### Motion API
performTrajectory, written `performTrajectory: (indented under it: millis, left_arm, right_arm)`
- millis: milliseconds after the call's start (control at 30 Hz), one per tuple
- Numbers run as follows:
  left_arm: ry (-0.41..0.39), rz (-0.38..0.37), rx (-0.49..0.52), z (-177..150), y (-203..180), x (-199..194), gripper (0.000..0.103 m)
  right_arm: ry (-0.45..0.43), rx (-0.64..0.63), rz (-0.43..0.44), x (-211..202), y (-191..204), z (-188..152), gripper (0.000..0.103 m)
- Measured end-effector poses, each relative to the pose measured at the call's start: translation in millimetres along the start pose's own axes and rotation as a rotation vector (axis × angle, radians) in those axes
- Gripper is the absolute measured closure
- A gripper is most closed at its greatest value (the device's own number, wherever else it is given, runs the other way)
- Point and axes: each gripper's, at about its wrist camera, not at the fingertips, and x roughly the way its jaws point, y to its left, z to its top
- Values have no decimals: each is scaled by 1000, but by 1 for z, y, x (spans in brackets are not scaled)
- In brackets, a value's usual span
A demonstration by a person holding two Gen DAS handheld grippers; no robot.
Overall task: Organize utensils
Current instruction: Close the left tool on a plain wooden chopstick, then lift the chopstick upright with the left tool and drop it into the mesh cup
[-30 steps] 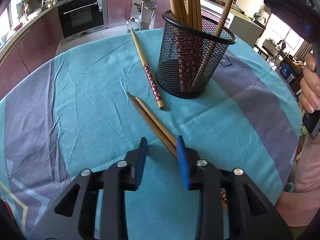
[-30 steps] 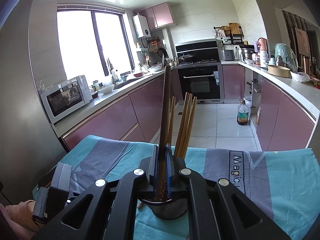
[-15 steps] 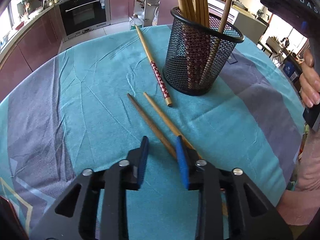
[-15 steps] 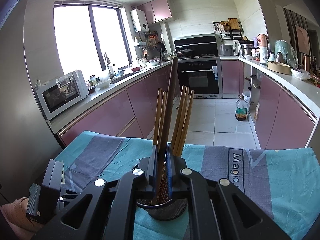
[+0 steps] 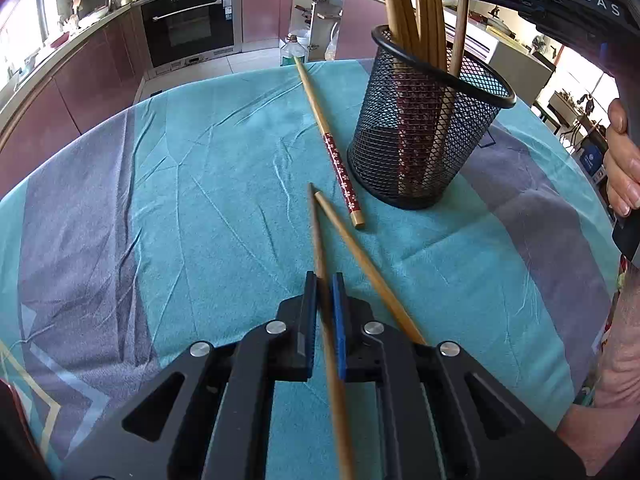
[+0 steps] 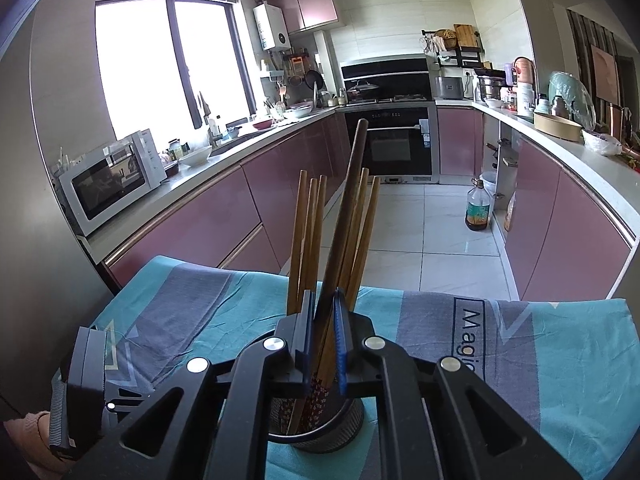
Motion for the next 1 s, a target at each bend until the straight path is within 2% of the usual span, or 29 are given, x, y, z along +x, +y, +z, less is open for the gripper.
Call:
performTrajectory:
  millis: [133,367,633,833,1000]
  left_arm:
    - [-3,-5,-8,-1,2,0,95]
    - [6,-8,4,-2,1,1,94]
    - [-22,37,33,-1,-8,3,96]
    - [-56,-26,-14,1,0,-14,96]
    - [-137,-80,-34,10,5,-49,96]
  right_arm:
    - [25,0,-10,6,0,-2,89]
    - [21,19,-13,-3,-6,-11,89]
    - [18,24,5,-9,-5,-18,88]
    - [1,35,19,-20,-7,-24,88]
    - [-18,43,49,-31,-5,-29,88]
